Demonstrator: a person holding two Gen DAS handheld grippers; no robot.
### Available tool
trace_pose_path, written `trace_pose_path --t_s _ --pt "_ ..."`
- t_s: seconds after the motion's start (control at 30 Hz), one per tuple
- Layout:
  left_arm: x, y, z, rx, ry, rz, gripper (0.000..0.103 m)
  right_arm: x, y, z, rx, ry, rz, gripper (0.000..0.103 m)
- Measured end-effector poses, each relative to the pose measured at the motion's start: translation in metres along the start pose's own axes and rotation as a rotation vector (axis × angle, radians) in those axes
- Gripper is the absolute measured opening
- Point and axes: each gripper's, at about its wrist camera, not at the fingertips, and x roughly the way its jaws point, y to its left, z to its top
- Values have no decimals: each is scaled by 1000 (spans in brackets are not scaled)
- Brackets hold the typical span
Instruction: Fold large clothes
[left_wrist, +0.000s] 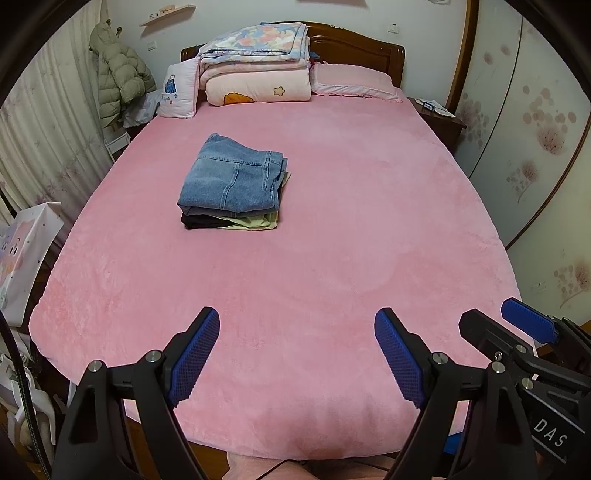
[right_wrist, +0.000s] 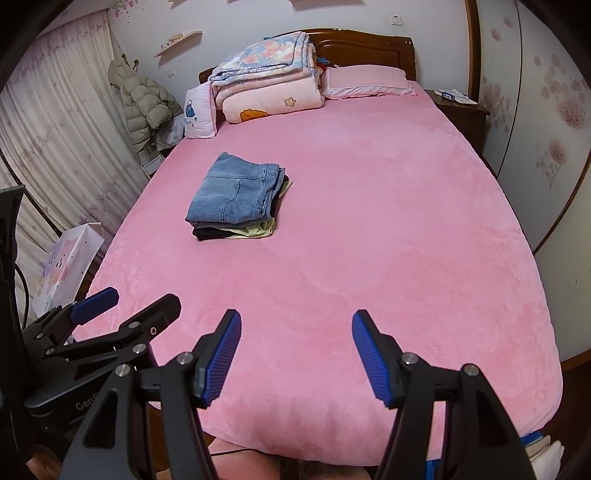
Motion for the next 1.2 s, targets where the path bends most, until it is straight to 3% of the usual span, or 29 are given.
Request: trace_pose_path --t_s 1.2 --pt "12 -4 11 43 36 -48 85 -1 -3 -2 45 6 -39 63"
